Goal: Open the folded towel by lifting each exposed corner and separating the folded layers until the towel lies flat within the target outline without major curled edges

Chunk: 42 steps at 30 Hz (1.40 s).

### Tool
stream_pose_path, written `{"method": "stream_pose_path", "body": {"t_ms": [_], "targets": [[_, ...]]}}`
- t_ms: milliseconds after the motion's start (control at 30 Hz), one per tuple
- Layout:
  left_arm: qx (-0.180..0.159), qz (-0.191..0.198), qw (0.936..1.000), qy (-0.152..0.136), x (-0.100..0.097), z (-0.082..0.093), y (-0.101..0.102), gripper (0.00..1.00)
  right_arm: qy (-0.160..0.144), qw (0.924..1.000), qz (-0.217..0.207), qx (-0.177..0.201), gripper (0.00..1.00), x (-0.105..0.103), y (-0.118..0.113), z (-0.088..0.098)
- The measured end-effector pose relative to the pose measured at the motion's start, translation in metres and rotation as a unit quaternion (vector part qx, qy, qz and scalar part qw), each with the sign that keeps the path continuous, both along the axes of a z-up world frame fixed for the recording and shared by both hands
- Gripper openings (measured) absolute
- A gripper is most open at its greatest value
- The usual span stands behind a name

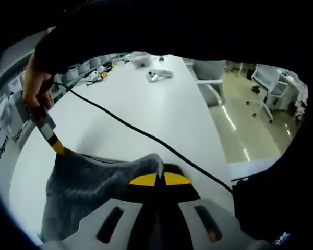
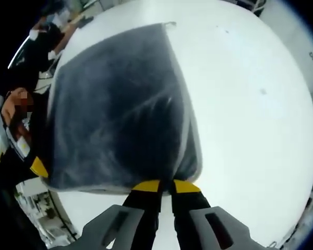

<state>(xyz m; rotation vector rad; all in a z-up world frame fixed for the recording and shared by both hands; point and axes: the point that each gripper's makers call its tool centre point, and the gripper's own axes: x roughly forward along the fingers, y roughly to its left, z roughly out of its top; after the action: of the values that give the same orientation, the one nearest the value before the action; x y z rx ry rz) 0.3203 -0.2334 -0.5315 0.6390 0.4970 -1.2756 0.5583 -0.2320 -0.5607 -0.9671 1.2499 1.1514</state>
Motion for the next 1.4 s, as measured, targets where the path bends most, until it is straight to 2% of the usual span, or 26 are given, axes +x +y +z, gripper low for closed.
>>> {"method": "stream_pose_path", "body": {"t_ms": [300,467,600,767,967,1067,1300,1400], "targets": [[-0.012,0.012,0.9998,0.011,-0.001,0.01,0.007,0.01,-0.007,1.0,-0.005,0.0,0.03,-0.006,0.005,0.013],[0.005,0.002,0.9999,0.009,-0.007,0.01,0.012,0.01,-0.011,0.9999,-0.002,0.003,0.03,-0.007,0.007,0.02],[0.006,0.003,0.9998,0.016,-0.008,0.016,0.014,0.01,-0.015,0.9999,-0.004,0.004,0.03,-0.008,0.007,0.025],[0.006,0.002,0.9999,0.01,-0.011,0.022,0.017,0.01,-0.026,0.9995,-0.018,0.001,0.03,-0.003,0.01,0.027],[0.0,0.012,0.9999,-0.002,-0.01,0.032,0.022,0.01,-0.031,0.9995,-0.007,-0.002,0.03,-0.01,0.013,0.032],[-0.002,0.008,0.9999,-0.006,-0.011,0.035,0.023,0.01,-0.038,0.9992,-0.011,-0.01,0.03,-0.005,0.011,0.033],[0.004,0.005,0.9999,-0.01,-0.014,0.034,0.027,0.01,-0.041,0.999,-0.015,-0.013,0.03,-0.004,0.011,0.034],[0.017,0.009,0.9996,-0.02,-0.014,0.031,0.032,0.01,-0.036,0.9991,-0.017,-0.012,0.03,-0.006,0.013,0.038]]}}
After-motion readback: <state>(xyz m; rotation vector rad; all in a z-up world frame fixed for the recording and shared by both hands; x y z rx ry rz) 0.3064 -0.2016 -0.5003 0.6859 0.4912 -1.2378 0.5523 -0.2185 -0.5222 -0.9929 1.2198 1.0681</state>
